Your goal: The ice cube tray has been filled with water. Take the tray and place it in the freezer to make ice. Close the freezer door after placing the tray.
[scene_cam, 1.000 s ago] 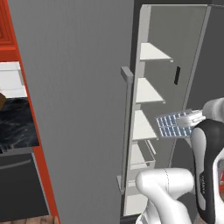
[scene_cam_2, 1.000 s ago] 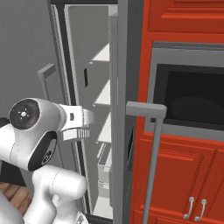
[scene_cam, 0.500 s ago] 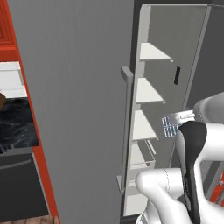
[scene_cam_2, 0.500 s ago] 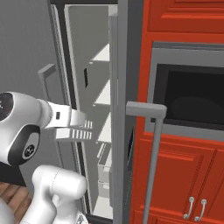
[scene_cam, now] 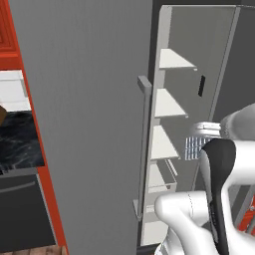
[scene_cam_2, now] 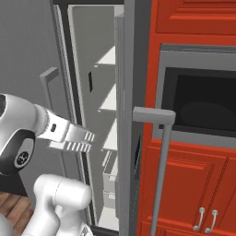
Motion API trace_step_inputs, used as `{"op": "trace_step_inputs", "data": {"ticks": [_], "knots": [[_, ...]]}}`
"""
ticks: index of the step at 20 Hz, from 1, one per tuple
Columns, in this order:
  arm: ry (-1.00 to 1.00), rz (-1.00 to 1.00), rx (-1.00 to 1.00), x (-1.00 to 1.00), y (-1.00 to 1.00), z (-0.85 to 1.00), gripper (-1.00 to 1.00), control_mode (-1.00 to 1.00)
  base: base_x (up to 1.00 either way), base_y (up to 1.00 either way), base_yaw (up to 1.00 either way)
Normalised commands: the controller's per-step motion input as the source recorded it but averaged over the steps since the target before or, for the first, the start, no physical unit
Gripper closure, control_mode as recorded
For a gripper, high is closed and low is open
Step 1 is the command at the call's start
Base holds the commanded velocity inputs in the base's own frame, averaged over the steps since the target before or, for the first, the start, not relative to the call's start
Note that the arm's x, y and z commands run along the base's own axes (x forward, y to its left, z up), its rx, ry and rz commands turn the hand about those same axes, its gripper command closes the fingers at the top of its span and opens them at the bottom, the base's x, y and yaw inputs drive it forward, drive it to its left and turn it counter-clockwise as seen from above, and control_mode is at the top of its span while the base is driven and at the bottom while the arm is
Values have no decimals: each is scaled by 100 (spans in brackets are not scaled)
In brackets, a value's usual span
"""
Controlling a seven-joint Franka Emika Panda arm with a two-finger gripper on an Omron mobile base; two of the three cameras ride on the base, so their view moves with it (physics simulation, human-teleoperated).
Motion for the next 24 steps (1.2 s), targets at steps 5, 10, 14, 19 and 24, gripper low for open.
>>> {"op": "trace_step_inputs", "data": {"ticks": [5, 10, 14, 19, 24], "knots": [[0, -13, 36, -18, 0, 0, 100, -100, 0, 0, 0], [0, -18, 33, -4, 5, 1, 100, -100, 0, 0, 0], [0, -30, 26, 0, 19, 7, 100, -100, 0, 0, 0], [0, -36, 24, 0, 18, 1, 100, -100, 0, 0, 0], [0, -41, 22, -10, 1, 0, 100, -100, 0, 0, 0]]}}
